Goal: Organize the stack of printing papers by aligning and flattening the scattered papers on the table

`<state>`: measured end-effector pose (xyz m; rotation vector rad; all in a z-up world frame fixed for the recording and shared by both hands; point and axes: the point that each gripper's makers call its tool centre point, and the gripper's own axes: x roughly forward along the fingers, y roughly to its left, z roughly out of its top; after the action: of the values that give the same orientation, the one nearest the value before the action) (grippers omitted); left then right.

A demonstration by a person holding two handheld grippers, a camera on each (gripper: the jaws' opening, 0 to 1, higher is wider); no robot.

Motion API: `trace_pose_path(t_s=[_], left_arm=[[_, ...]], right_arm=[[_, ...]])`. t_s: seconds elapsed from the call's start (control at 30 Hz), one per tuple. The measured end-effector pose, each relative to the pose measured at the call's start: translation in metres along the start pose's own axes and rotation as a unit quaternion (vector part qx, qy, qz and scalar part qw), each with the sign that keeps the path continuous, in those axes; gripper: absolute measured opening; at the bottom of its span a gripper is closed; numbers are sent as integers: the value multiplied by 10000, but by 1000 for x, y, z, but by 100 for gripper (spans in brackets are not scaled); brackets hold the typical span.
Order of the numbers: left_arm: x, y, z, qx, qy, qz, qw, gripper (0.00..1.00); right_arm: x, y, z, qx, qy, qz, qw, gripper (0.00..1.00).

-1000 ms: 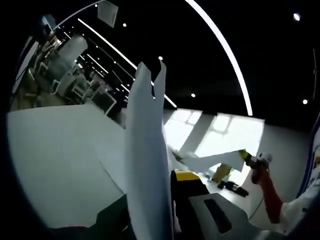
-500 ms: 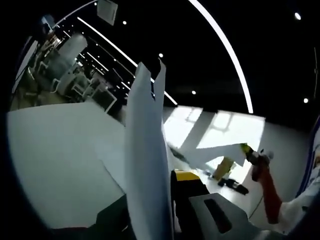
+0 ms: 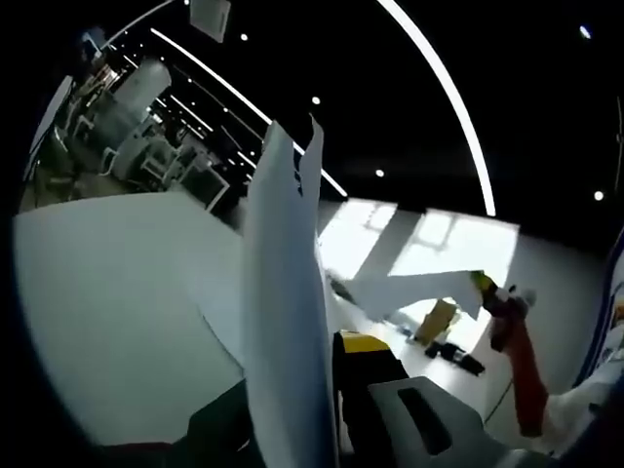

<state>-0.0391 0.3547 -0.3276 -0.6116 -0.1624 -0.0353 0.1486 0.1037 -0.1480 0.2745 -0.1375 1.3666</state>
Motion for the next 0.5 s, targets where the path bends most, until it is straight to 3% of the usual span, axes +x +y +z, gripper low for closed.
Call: trace_pose_path(t_s=[0.5], left_arm=[[4, 4, 0, -22, 29, 24, 10000, 6]], right_arm=[[13, 22, 7, 33, -204, 311, 9993, 0]])
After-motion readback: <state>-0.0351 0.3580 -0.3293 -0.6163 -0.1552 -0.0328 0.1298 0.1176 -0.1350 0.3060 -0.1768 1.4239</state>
